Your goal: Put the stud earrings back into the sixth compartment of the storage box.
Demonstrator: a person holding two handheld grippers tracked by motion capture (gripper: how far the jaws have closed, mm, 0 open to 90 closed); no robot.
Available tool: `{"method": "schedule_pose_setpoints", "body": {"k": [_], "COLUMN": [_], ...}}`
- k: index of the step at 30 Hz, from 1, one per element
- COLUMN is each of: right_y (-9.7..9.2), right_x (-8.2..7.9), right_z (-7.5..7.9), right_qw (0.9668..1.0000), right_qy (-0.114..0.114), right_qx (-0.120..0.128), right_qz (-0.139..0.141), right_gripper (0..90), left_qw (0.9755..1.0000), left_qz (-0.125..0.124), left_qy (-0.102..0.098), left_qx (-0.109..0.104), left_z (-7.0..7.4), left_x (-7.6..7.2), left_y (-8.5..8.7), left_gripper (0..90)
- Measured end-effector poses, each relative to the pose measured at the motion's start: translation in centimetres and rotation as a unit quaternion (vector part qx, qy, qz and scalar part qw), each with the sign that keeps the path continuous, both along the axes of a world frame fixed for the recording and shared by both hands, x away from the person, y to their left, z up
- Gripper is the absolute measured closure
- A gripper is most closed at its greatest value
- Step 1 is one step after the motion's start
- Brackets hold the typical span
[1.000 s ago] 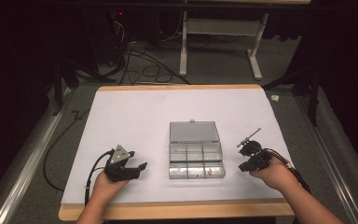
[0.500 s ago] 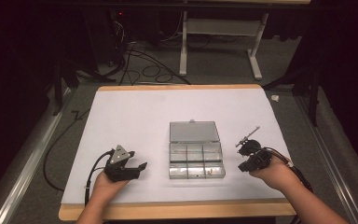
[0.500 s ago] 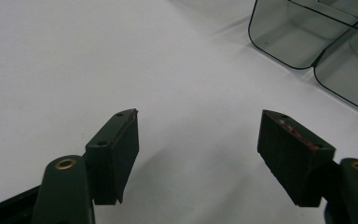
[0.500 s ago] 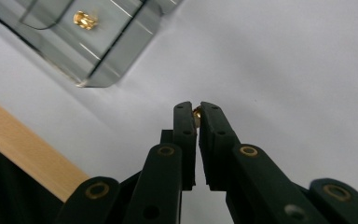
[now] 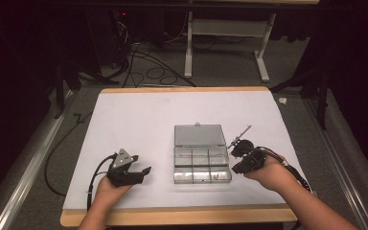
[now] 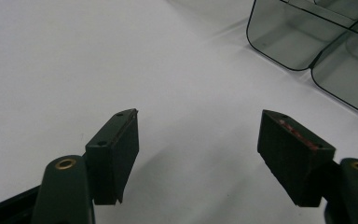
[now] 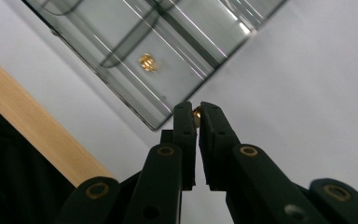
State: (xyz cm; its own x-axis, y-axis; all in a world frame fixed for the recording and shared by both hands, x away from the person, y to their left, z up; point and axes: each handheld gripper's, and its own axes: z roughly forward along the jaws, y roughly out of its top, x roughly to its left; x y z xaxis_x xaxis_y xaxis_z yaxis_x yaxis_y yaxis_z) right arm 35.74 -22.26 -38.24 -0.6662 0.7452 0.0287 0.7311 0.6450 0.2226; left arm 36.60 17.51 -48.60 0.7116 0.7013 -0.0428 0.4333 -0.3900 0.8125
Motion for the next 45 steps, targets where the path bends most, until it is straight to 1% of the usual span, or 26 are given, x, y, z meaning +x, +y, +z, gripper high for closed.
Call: {"method": "schedule_pose_setpoints", "body": {"k": [3,5,6,7,10,12,14,15,17,18,19,22,23,26,27,29,31,32,34,41,44,45], "right_y": [1.0,1.6,1.8,2.1,2.7,3.0,3.2,3.3,3.4,3.6,3.6,3.8,3.8,3.9,3.8,3.8,3.8,3.8,3.9,3.8,3.7,3.7], "right_x": [0.1,0.2,0.4,0.4,0.7,0.9,1.2,1.2,1.4,1.5,1.6,1.8,1.9,2.0,2.2,2.2,2.3,2.3,2.3,2.4,2.4,2.4], "right_z": [0.1,0.0,0.0,-0.2,-0.5,-0.8,-1.3,-1.4,-1.8,-2.0,-2.2,-2.9,-3.2,-3.8,-4.0,-4.4,-4.6,-4.7,-4.7,-4.8,-4.3,-4.0], "right_qw": [1.0000,0.9999,0.9999,0.9999,0.9997,0.9995,0.9991,0.9992,0.9990,0.9991,0.9989,0.9988,0.9986,0.9985,0.9983,0.9985,0.9983,0.9982,0.9983,0.9985,0.9986,0.9988], "right_qy": [0.001,0.004,0.003,0.006,0.007,0.009,0.007,0.012,0.012,0.018,0.015,0.024,0.023,0.030,0.029,0.033,0.034,0.033,0.036,0.035,0.028,0.028], "right_qx": [0.002,0.005,0.002,0.003,-0.002,0.000,-0.002,-0.004,-0.005,-0.007,-0.008,-0.015,-0.016,-0.023,-0.023,-0.023,-0.023,-0.026,-0.026,-0.019,-0.012,-0.009], "right_qz": [0.010,0.011,0.016,0.015,0.024,0.030,0.043,0.037,0.042,0.037,0.044,0.041,0.044,0.039,0.045,0.036,0.041,0.043,0.039,0.037,0.042,0.039], "right_gripper": [86.7,86.7,86.7,86.7,86.6,86.6,86.6,86.6,86.6,86.6,86.6,86.6,86.6,86.5,86.5,86.4,86.3,86.2,86.0,82.5,82.2,82.2], "left_qw": [1.0000,1.0000,1.0000,1.0000,1.0000,1.0000,1.0000,1.0000,1.0000,1.0000,1.0000,1.0000,1.0000,1.0000,1.0000,1.0000,1.0000,1.0000,1.0000,1.0000,1.0000,1.0000], "left_qz": [-0.001,-0.001,-0.001,-0.001,-0.001,-0.001,-0.002,-0.002,-0.002,-0.002,-0.003,-0.003,-0.003,-0.003,-0.003,-0.003,-0.003,-0.003,-0.003,-0.004,-0.004,-0.003], "left_qy": [0.001,0.001,0.001,0.001,0.001,0.000,0.001,0.001,0.001,0.001,0.001,0.001,0.001,0.002,0.001,0.000,0.001,0.001,0.000,0.000,0.000,0.000], "left_qx": [0.000,0.000,0.001,0.001,0.001,0.000,0.000,0.000,0.000,0.000,0.000,0.000,0.001,-0.001,-0.001,0.001,0.000,0.000,0.001,0.002,0.002,0.002], "left_z": [0.0,0.0,0.0,0.0,0.0,0.0,0.0,0.0,0.0,0.0,0.0,0.0,0.0,0.0,0.0,0.0,0.0,0.0,0.0,0.0,0.0,0.0], "left_x": [0.0,0.0,0.0,0.0,0.0,0.0,0.0,0.0,0.0,0.0,0.0,0.0,0.0,0.0,0.0,0.0,0.0,0.0,0.0,0.0,0.0,0.0], "left_y": [0.0,0.0,0.0,0.0,0.0,0.0,0.0,0.0,0.0,0.0,0.0,0.0,0.0,0.0,0.0,0.0,0.0,0.0,0.0,0.0,0.0,0.0], "left_gripper": [29.9,29.9,29.9,29.9,29.9,29.9,29.9,29.9,29.9,29.9,29.9,29.9,29.9,29.9,29.9,29.9,29.9,29.9,29.9,29.9,29.9,29.9]}}
